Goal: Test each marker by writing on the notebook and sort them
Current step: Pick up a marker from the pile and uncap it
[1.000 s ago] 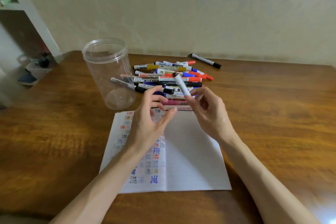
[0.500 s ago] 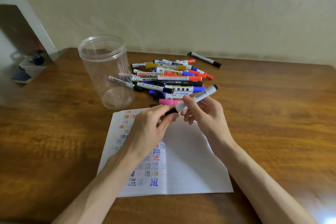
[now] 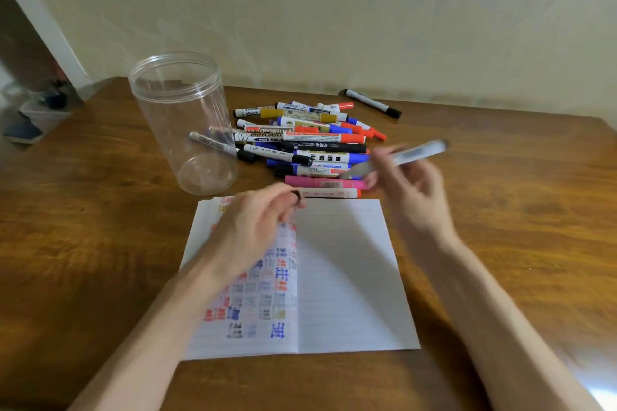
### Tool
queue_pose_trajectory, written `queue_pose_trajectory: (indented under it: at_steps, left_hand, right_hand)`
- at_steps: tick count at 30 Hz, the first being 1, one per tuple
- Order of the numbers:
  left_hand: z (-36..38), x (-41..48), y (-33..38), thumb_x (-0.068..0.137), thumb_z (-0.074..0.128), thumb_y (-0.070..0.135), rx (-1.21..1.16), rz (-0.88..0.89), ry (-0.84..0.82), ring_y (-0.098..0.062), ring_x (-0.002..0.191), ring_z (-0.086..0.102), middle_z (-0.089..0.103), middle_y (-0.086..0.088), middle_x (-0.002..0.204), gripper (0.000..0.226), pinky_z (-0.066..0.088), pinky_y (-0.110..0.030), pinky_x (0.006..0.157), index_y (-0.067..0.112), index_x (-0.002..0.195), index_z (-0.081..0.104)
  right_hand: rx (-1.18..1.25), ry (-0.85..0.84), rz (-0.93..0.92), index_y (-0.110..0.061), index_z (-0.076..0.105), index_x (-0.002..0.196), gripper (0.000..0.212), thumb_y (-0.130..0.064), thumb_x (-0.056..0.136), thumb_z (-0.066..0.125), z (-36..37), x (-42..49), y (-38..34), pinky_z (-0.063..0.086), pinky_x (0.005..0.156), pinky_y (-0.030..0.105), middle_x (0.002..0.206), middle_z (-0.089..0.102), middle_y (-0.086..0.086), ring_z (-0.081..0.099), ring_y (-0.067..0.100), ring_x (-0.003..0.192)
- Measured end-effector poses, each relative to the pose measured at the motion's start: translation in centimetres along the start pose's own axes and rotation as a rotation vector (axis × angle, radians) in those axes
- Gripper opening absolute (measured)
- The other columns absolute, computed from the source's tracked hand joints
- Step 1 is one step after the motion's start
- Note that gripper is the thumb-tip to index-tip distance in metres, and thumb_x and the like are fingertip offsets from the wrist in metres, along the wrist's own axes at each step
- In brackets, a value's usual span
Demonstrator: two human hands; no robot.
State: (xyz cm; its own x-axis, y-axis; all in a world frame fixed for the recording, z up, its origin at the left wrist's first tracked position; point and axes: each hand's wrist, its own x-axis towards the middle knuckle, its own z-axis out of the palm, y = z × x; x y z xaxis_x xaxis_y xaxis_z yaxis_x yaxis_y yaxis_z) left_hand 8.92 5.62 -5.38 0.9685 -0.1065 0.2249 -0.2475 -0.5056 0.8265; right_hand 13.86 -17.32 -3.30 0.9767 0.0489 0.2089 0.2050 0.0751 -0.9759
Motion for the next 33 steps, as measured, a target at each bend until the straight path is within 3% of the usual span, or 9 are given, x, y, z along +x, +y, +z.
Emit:
queue_pose_trajectory:
  at_steps: [4, 10, 15, 18, 23, 26, 33]
  left_hand:
    - [-1.0, 0.1, -0.4, 0.109, 0.042, 0.031, -0.033, 0.011, 0.041, -0.025, 0.074, 0.056, 0.058, -0.004, 0.077, 0.028, 0.044, -0.037, 0.064, 0.023, 0.107, 0.069]
    - [0.0, 0.5, 0.0, 0.107, 0.049, 0.03, 0.177, -0.02, -0.084, -0.002, 0.089, 0.064, 0.067, 0.014, 0.087, 0.019, 0.046, -0.014, 0.072, 0.029, 0.112, 0.067]
    - [-1.1, 1.1, 0.1, 0.106, 0.05, 0.035, 0.259, -0.018, -0.186, 0.007, 0.095, 0.062, 0.068, 0.02, 0.093, 0.019, 0.051, -0.016, 0.078, 0.034, 0.118, 0.065]
    - [-0.6, 0.7, -0.5, 0.104, 0.053, 0.034, 0.219, 0.023, -0.136, 0.01, 0.1, 0.061, 0.067, 0.024, 0.104, 0.02, 0.049, -0.009, 0.077, 0.032, 0.12, 0.064]
    - [0.5, -0.2, -1.7, 0.1, 0.06, 0.03, 0.276, 0.145, 0.016, 0.001, 0.101, 0.065, 0.068, 0.015, 0.117, 0.025, 0.051, -0.008, 0.08, 0.023, 0.124, 0.063]
    - [0.0, -0.3, -1.8, 0.1, 0.059, 0.03, 0.253, 0.138, 0.062, 0.0, 0.1, 0.065, 0.068, 0.016, 0.114, 0.024, 0.051, -0.01, 0.079, 0.023, 0.123, 0.063]
    - [-1.4, 0.2, -2.9, 0.098, 0.055, 0.038, 0.197, 0.095, 0.107, 0.0, 0.094, 0.066, 0.07, 0.015, 0.103, 0.028, 0.055, -0.018, 0.074, 0.023, 0.121, 0.065]
  right_hand:
    - [0.027, 0.144, 0.038, -0.014, 0.071, 0.087, 0.024, -0.03, 0.103, 0.066, -2.6, 1.2, -0.2, 0.049, 0.077, 0.036, 0.074, 0.066, 0.006, 0.059, 0.02, 0.072]
    - [0.001, 0.091, 0.153, -0.005, 0.075, 0.103, 0.034, -0.038, 0.098, 0.071, -0.2, 0.4, 0.8, 0.057, 0.068, 0.031, 0.079, 0.075, 0.012, 0.069, 0.022, 0.071]
    - [-0.055, 0.085, 0.189, -0.003, 0.076, 0.094, 0.038, -0.04, 0.093, 0.075, 0.4, 0.3, 0.9, 0.058, 0.069, 0.034, 0.077, 0.076, 0.012, 0.069, 0.022, 0.069]
    - [-0.113, 0.067, 0.182, -0.005, 0.077, 0.095, 0.027, -0.032, 0.094, 0.078, 1.5, 0.3, 1.0, 0.055, 0.07, 0.034, 0.075, 0.075, 0.008, 0.067, 0.018, 0.067]
    - [-0.052, 0.142, 0.259, -0.006, 0.073, 0.096, 0.028, -0.033, 0.096, 0.076, 4.2, 0.9, 0.3, 0.052, 0.065, 0.031, 0.071, 0.07, 0.005, 0.063, 0.015, 0.064]
    - [-0.003, 0.199, 0.327, -0.009, 0.07, 0.092, 0.028, -0.037, 0.098, 0.073, 6.2, 0.9, 0.7, 0.052, 0.068, 0.032, 0.069, 0.069, 0.004, 0.061, 0.015, 0.065]
    - [-0.184, 0.159, 0.133, -0.014, 0.072, 0.091, 0.012, -0.022, 0.099, 0.072, 6.5, -0.2, 2.8, 0.049, 0.057, 0.018, 0.07, 0.073, -0.007, 0.065, 0.004, 0.063]
